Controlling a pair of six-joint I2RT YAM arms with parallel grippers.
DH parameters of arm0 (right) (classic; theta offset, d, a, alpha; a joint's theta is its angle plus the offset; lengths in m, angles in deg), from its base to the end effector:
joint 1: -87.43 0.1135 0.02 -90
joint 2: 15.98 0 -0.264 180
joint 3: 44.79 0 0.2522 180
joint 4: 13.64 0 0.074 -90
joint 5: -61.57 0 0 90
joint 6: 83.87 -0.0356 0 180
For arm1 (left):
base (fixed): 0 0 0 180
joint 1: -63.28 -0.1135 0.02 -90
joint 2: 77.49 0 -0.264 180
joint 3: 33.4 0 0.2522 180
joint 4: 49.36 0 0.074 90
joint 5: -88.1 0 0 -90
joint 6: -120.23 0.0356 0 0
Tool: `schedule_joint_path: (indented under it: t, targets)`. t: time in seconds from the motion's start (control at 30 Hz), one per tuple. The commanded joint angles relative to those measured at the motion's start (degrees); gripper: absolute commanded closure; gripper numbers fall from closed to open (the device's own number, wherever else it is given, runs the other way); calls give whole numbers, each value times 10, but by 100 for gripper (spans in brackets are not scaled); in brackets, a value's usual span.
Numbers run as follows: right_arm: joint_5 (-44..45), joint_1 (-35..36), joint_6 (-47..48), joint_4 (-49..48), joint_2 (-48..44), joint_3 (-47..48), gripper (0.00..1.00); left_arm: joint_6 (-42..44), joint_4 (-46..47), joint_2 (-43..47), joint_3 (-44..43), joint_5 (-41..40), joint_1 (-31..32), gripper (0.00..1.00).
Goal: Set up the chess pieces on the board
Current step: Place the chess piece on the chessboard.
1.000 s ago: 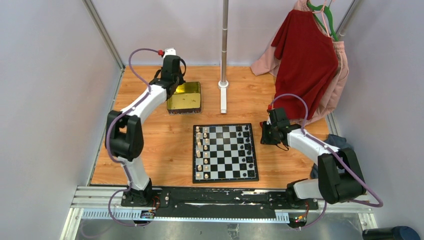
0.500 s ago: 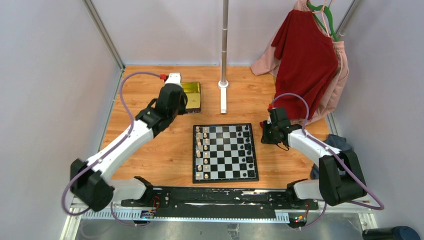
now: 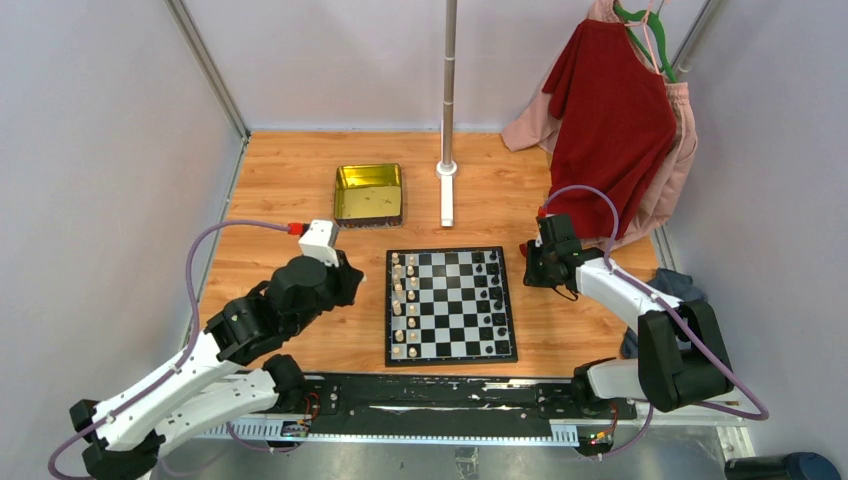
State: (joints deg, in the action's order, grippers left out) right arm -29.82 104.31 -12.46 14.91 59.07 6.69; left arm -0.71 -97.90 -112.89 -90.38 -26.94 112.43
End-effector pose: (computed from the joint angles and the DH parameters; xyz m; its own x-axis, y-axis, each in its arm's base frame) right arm 0.2393 0.0735 0.1812 -0.8130 0.0864 -0.5759 -0.0479 0.9757 0.2139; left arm 0.0991 -0.0915 0.3110 -0.4798 -0.1573 -0.8632 0.2237 0.9294 -0.2937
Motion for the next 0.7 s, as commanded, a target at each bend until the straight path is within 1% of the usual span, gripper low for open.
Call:
schedule_joint_path:
  t: [0.0, 0.1, 0.23, 0.4, 0.67]
  targets:
    - [13, -1, 5, 12, -1, 9, 73, -2, -18, -21, 7, -31, 71, 100]
    - [13, -1, 6, 12, -1, 7, 73, 11, -10, -55, 15, -54, 126, 100]
    - [13, 0, 7, 12, -1, 5, 73, 19, 24, -82, 49, -60, 174, 100]
    - [13, -1, 8, 13, 2, 7, 73, 12, 71, -81, 94, -53, 193, 100]
    - [13, -1, 7, 13, 17, 13, 73, 8, 113, -97, 127, -52, 203, 100]
